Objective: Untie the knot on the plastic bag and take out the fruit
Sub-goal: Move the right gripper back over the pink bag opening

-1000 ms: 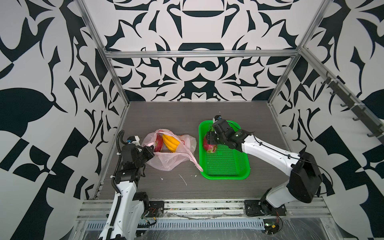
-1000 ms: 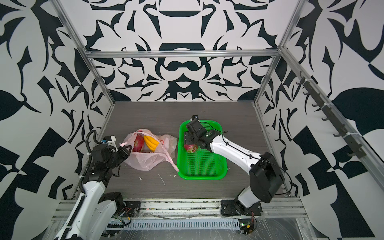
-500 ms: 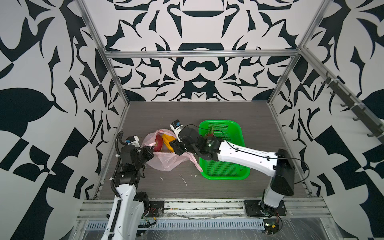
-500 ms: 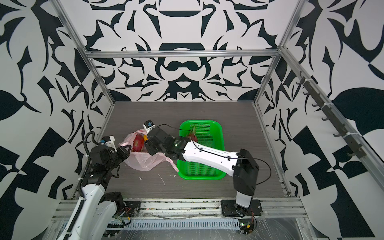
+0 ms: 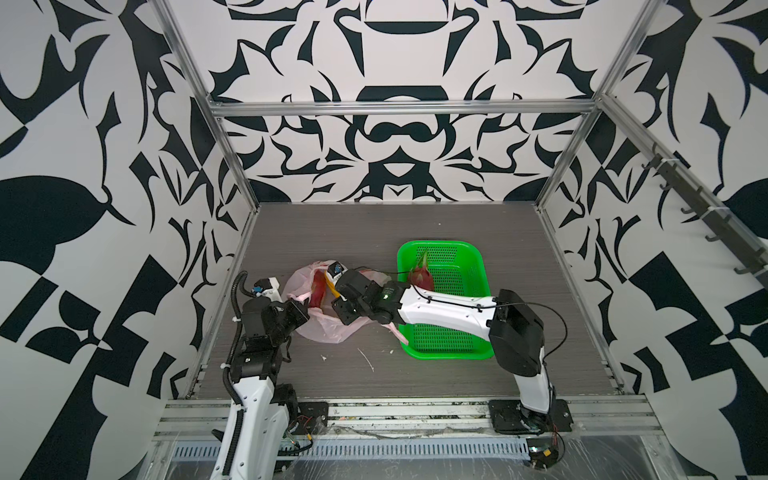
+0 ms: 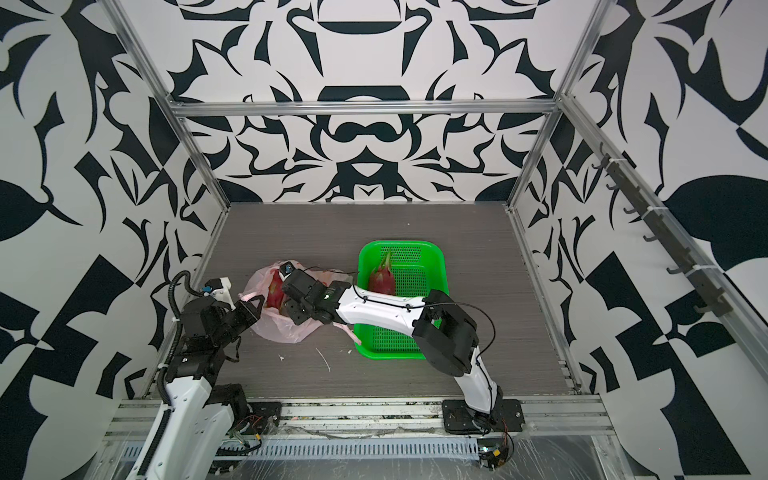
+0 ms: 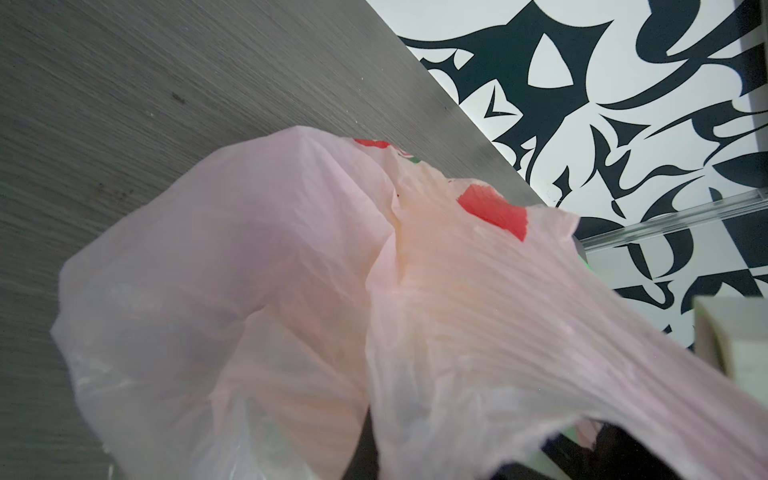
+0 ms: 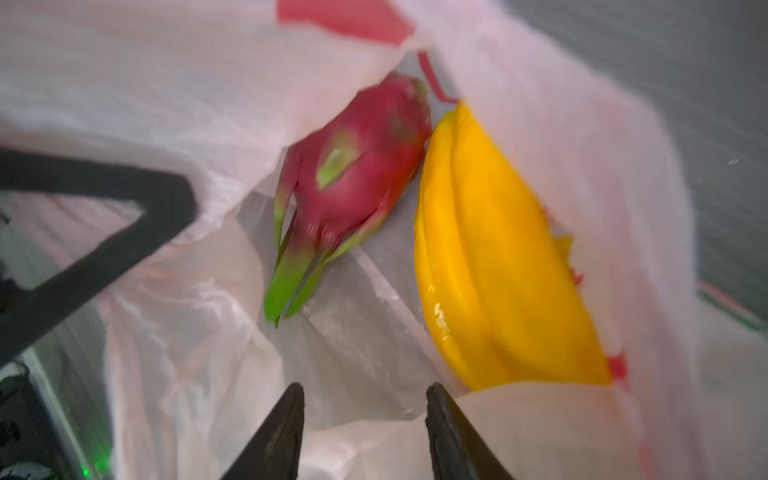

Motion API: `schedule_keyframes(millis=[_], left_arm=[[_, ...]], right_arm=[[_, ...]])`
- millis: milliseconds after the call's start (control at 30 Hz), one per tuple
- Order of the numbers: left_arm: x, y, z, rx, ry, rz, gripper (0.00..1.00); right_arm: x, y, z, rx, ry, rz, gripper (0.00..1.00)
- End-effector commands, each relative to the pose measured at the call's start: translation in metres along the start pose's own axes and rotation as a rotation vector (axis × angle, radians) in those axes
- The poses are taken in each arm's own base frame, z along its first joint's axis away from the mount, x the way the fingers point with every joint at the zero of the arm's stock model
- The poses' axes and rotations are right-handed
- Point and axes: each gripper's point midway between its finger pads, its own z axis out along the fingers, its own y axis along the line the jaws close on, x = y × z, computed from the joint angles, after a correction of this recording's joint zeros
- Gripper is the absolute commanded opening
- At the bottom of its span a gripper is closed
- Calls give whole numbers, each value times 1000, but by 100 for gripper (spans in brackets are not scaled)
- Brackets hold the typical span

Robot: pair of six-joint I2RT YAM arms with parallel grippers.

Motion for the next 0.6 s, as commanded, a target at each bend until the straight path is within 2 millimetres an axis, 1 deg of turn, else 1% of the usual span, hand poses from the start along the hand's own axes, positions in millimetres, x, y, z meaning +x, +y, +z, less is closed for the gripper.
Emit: schedule_keyframes(millis=[0, 167, 233, 400, 500, 567], left_arm=[[6, 1, 2, 19, 17, -29, 0], [13, 4, 3, 16, 34, -38, 0], [15, 6, 4, 15, 39, -41, 0], [17, 10, 5, 1, 43, -47, 0], [18, 15, 6, -20, 42, -50, 0], [18, 16, 7, -24, 39, -51, 0]], right_arm=[[8, 4, -16, -10, 4, 29, 50], [39, -4, -8, 16, 73, 41, 51], [43, -5, -9, 25, 82, 37, 51], [40, -5, -14, 41, 87, 15, 51], [32, -2, -20, 53, 75, -25, 51], [21, 0, -25, 69, 52, -72, 52]])
